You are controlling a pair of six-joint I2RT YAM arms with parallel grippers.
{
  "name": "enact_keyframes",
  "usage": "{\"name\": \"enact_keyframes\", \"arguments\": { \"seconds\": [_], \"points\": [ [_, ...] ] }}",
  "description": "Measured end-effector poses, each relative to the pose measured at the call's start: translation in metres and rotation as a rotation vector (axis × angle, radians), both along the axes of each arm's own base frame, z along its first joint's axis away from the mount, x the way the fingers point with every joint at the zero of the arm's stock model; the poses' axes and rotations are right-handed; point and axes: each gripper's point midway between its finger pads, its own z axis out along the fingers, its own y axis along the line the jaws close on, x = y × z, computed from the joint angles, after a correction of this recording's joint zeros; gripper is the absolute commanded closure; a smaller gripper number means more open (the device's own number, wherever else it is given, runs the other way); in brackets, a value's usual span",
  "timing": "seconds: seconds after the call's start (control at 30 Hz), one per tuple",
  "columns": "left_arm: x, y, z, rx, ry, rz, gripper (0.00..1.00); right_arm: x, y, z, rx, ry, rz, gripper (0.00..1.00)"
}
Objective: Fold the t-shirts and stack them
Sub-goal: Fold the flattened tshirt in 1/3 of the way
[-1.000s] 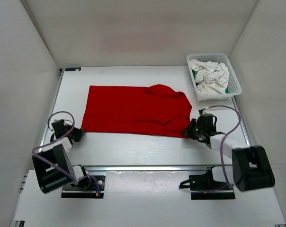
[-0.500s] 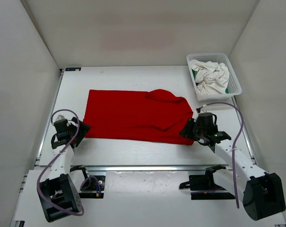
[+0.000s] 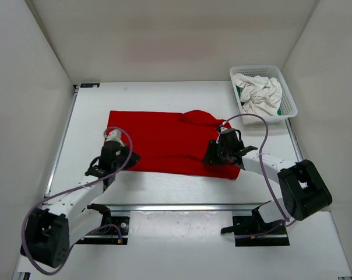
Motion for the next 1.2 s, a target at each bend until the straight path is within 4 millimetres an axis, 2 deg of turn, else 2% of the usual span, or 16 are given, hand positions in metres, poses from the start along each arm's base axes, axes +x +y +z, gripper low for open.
{"name": "enact_keyframes", "arguments": {
  "seconds": [0.1, 0.17, 0.23, 0.3, 0.37, 0.4, 0.5, 0.63, 0.77, 0.87, 0.9, 1.0, 1.1, 1.17, 1.2],
  "points": [
    [-0.007, -0.036, -0.009, -0.003, 0.014, -0.107, 0.92, 0.005, 0.006, -0.001, 0.017, 0.001, 0.004, 0.60],
    [-0.006, -0.042, -0.021, -0.003, 0.042, -0.112, 0.92, 0.007, 0.011, -0.003, 0.035, 0.003, 0.010, 0.61],
    [-0.004, -0.044, -0.030, 0.000, 0.062, -0.109, 0.91, 0.008, 0.014, -0.006, 0.046, 0.011, 0.012, 0.63],
    [-0.002, -0.043, -0.036, 0.007, 0.074, -0.103, 0.92, 0.009, 0.016, -0.010, 0.057, 0.020, 0.011, 0.72],
    [-0.001, -0.042, -0.038, 0.006, 0.069, -0.098, 0.92, 0.010, 0.018, -0.010, 0.067, 0.024, 0.009, 0.75],
    [0.000, -0.041, -0.039, 0.005, 0.067, -0.093, 0.92, 0.011, 0.019, -0.010, 0.070, 0.025, 0.007, 0.82],
    [0.000, -0.032, -0.044, 0.000, 0.066, -0.068, 0.93, 0.020, 0.021, -0.009, 0.071, 0.022, 0.006, 0.92],
    [-0.010, -0.015, -0.061, 0.011, 0.104, -0.028, 0.92, 0.047, 0.030, -0.001, 0.074, -0.007, 0.007, 0.92],
    [-0.012, -0.019, -0.057, 0.003, 0.089, -0.042, 0.92, 0.082, 0.039, 0.007, 0.079, -0.038, 0.005, 0.98],
    [-0.011, -0.022, -0.052, -0.008, 0.076, -0.047, 0.93, 0.109, 0.045, 0.011, 0.091, -0.055, -0.003, 0.89],
    [-0.012, -0.024, -0.052, -0.011, 0.076, -0.049, 0.93, 0.115, 0.048, 0.013, 0.095, -0.059, -0.001, 0.79],
    [-0.014, -0.028, -0.051, -0.013, 0.074, -0.062, 0.93, 0.126, 0.052, 0.017, 0.095, -0.071, -0.003, 0.66],
    [-0.016, -0.033, -0.047, -0.012, 0.067, -0.081, 0.92, 0.122, 0.053, 0.019, 0.079, -0.081, 0.003, 0.59],
    [-0.016, -0.037, -0.044, -0.010, 0.064, -0.090, 0.92, 0.112, 0.051, 0.021, 0.067, -0.083, 0.005, 0.60],
    [-0.014, -0.038, -0.042, -0.009, 0.060, -0.094, 0.92, 0.102, 0.050, 0.025, 0.059, -0.093, 0.008, 0.64]
  ]
}}
